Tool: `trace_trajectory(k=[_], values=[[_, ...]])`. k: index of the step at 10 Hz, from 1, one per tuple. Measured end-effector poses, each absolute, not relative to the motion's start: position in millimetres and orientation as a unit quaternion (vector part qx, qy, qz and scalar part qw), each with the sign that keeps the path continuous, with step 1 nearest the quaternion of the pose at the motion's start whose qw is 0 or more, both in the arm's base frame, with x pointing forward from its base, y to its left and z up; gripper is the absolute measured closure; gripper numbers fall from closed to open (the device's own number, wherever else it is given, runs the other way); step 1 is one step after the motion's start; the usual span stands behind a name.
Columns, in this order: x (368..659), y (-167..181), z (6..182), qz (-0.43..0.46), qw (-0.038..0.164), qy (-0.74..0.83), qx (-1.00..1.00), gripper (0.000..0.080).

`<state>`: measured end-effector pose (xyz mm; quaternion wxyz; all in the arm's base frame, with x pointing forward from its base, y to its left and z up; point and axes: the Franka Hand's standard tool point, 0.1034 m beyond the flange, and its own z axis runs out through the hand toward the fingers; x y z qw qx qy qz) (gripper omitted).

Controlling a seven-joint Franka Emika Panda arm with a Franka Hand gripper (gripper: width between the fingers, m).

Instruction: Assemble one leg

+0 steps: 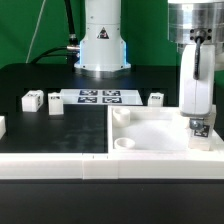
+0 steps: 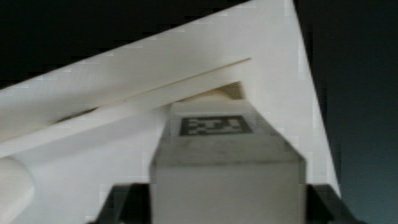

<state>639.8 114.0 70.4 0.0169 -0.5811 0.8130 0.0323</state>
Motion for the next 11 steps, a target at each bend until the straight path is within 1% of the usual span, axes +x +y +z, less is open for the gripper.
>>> trace_trajectory(k=[4,5,6,7,8,9,11], values=[[639.6,113.1,71.1,0.029,0.016,0.824,-0.566,0.0506],[639.5,114.1,71.1,0.03,0.017,0.823,-0.567,0.0442],[639.0,115.9,70.7,0.033,0.019,0.82,-0.571,0.0442],[639.0,115.9,70.6,0.032,0.019,0.814,-0.579,0.0267],[639.0,116.0,70.6,0.032,0.019,0.814,-0.579,0.0179],[638.9,116.0,70.6,0.032,0.019,0.814,-0.58,0.0179],[638.9,116.1,70.6,0.032,0.019,0.814,-0.58,0.0151]])
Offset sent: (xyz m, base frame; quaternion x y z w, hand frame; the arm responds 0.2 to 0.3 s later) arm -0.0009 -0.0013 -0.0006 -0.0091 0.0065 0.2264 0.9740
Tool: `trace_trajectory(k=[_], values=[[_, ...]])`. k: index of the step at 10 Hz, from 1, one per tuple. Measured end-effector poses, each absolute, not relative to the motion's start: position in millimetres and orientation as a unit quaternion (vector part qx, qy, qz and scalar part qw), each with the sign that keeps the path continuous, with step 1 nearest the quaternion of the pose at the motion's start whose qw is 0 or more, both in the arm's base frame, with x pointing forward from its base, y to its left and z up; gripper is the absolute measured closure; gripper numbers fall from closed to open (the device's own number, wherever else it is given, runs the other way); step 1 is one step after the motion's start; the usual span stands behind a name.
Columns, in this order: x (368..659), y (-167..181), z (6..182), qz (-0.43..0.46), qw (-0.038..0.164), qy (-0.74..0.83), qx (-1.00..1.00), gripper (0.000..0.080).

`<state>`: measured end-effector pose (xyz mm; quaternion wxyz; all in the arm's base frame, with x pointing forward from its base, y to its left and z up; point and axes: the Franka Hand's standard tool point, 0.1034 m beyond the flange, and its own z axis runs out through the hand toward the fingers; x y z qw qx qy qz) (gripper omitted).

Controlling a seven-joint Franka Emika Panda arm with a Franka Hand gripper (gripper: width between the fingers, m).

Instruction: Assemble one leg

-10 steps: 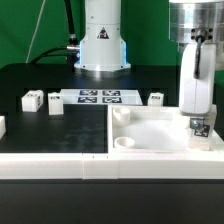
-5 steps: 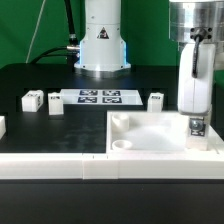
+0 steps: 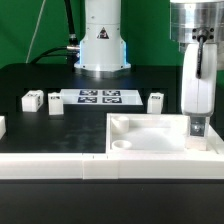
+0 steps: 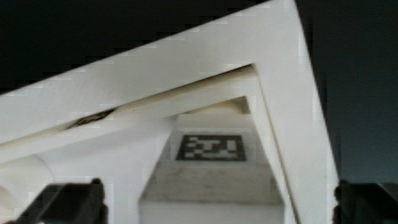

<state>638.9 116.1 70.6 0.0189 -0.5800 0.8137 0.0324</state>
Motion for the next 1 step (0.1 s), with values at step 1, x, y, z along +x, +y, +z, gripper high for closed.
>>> trace_trajectory(k=[1], values=[[638.9,116.1,70.6,0.032,0.019,0.814,-0.58,0.0151]])
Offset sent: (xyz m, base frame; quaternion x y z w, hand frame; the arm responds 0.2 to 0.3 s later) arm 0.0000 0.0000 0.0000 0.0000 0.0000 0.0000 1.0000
